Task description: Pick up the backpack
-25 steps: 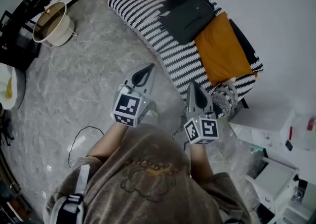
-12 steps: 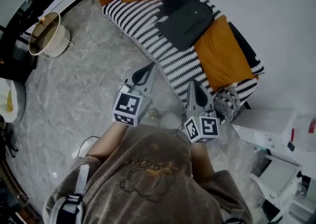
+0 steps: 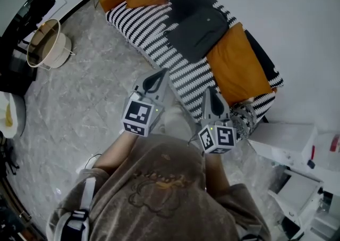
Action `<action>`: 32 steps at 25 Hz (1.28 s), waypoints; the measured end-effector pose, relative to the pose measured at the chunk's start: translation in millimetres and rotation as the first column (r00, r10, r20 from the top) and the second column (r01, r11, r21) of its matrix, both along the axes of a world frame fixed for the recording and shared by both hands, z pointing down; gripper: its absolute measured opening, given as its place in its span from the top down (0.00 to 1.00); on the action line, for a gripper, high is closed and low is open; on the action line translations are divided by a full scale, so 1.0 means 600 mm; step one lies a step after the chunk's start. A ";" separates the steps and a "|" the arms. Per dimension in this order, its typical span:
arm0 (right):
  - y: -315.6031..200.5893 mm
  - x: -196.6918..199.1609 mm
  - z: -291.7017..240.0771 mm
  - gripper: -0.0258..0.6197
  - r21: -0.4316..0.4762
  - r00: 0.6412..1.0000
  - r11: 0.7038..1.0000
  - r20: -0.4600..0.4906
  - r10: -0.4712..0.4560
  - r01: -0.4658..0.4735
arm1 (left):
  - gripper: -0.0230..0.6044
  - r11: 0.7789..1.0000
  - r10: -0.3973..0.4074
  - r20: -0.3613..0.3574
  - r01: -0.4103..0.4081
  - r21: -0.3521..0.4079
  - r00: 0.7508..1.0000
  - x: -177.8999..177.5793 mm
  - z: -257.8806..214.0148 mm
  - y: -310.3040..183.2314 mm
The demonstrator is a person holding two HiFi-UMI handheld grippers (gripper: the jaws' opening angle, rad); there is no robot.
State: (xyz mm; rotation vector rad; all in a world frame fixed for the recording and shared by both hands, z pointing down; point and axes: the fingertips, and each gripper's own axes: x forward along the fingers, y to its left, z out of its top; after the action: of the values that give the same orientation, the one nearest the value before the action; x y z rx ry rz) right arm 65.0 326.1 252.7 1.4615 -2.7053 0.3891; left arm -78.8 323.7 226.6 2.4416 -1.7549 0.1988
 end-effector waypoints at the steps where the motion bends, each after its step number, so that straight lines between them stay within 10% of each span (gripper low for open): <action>1: -0.011 -0.002 0.001 0.95 0.001 1.000 1.000 0.000 0.001 -0.001 | 0.96 1.000 0.000 0.000 0.000 0.000 1.000 -0.003 0.001 -0.011; 32: -0.439 -0.019 -0.016 0.95 0.011 0.999 0.999 0.005 -0.044 0.044 | 0.96 0.999 0.037 -0.008 -0.037 0.034 0.999 0.009 -0.016 -0.440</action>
State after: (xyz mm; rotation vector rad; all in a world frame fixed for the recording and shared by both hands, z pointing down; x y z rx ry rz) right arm 53.6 62.6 242.9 1.4023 -2.7428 0.3776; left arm -73.6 59.6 217.3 2.4960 -1.7239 0.1630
